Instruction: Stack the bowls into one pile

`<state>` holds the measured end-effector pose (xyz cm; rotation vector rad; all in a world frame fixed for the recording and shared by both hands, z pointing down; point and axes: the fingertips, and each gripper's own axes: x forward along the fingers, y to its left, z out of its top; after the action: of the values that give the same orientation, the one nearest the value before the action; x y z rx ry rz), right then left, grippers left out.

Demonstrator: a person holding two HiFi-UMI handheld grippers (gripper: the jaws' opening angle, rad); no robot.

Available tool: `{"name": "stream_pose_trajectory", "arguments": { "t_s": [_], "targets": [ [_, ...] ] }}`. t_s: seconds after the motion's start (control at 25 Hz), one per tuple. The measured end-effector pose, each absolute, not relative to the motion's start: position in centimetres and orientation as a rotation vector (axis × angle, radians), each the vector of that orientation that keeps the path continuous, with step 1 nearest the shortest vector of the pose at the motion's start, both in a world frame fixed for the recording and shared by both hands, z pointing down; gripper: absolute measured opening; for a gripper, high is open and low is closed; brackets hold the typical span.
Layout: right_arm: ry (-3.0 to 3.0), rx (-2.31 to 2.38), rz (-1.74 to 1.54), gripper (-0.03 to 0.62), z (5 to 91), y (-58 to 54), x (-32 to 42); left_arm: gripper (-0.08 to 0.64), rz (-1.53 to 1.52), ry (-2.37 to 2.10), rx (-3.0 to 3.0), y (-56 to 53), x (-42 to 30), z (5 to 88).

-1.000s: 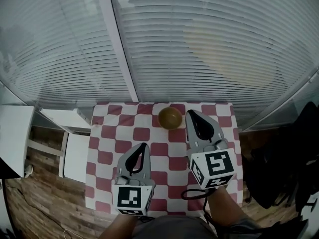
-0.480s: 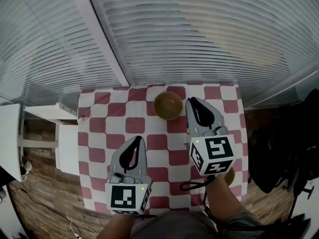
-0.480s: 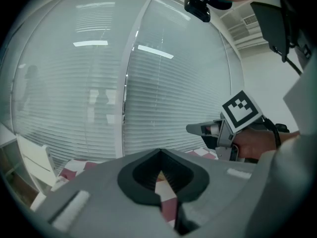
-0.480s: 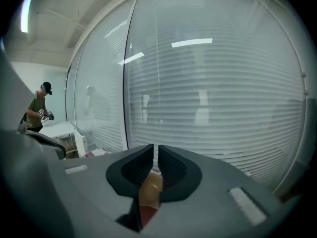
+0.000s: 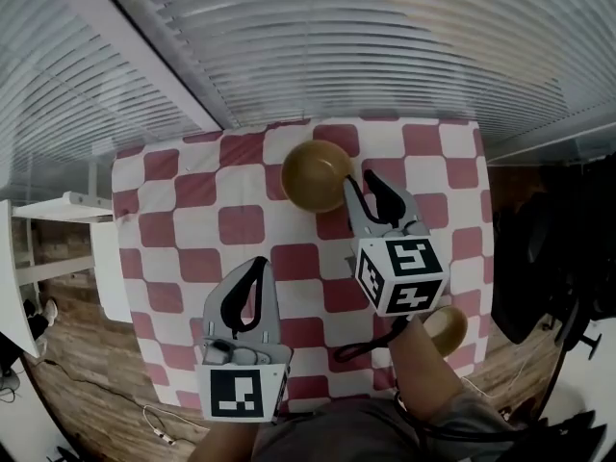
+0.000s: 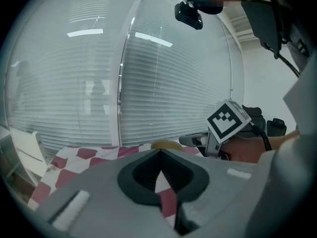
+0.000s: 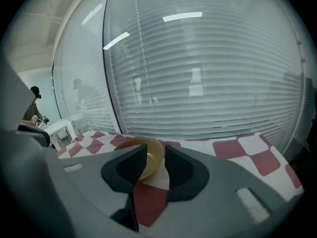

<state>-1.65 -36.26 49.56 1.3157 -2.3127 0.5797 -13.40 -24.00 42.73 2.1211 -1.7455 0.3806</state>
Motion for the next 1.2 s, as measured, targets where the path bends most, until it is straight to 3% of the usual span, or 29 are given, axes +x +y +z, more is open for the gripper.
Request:
{"name": "stream_pose_trajectory", "arguments": {
  "t_s": [0.48, 1.2],
  "targets": [
    [-2.248, 1.302, 0.668, 0.127, 53.7, -36.4, -1.8, 0.0, 0.425, -1.697, 2.058, -24.1, -14.1, 46.3],
    [-2.292, 1.289, 0.727, 0.044, 52.1, -35.6, -3.0, 0.0, 0.39, -1.735, 2.051, -23.2, -14.9, 44.6]
  ]
}}
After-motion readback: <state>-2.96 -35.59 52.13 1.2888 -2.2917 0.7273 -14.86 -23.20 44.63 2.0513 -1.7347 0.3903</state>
